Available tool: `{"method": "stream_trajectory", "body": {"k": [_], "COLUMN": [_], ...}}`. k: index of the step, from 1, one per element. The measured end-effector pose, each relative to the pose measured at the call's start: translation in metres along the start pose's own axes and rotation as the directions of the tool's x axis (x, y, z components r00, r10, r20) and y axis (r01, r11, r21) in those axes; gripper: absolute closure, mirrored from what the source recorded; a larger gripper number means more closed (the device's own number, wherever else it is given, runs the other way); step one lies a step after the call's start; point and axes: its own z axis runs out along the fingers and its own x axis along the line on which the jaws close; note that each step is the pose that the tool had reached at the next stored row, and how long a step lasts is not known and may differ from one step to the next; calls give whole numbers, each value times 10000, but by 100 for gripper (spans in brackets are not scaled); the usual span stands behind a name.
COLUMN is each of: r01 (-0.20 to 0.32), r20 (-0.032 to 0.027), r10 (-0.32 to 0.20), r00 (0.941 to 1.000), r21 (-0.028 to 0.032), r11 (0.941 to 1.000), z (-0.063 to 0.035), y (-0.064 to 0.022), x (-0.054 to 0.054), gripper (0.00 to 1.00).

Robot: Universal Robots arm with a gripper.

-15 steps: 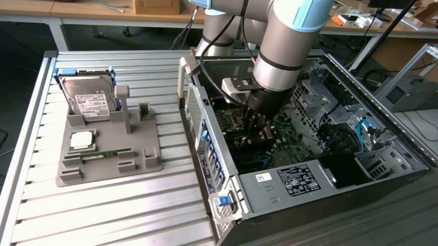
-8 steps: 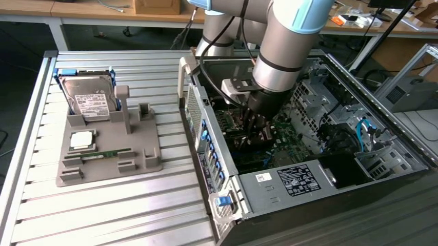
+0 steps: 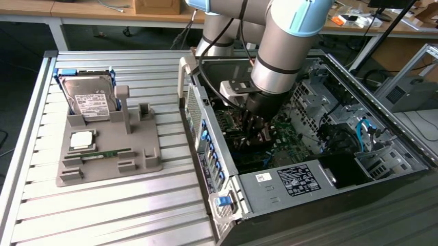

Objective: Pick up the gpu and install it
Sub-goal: 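Insert the gpu into the slot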

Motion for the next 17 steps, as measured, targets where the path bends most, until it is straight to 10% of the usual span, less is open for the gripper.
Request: {"method": "stream_trajectory", "body": {"k": [10,17], "r01": [0,-2], "r20": [0,-9], "r10": [0,2], "r00": [10000,10000], "r21": [0,18], "r11": [10000,10000], "z": [-2,-242], "y": [0,3], "x": [0,3], "gripper": [59,59]}}
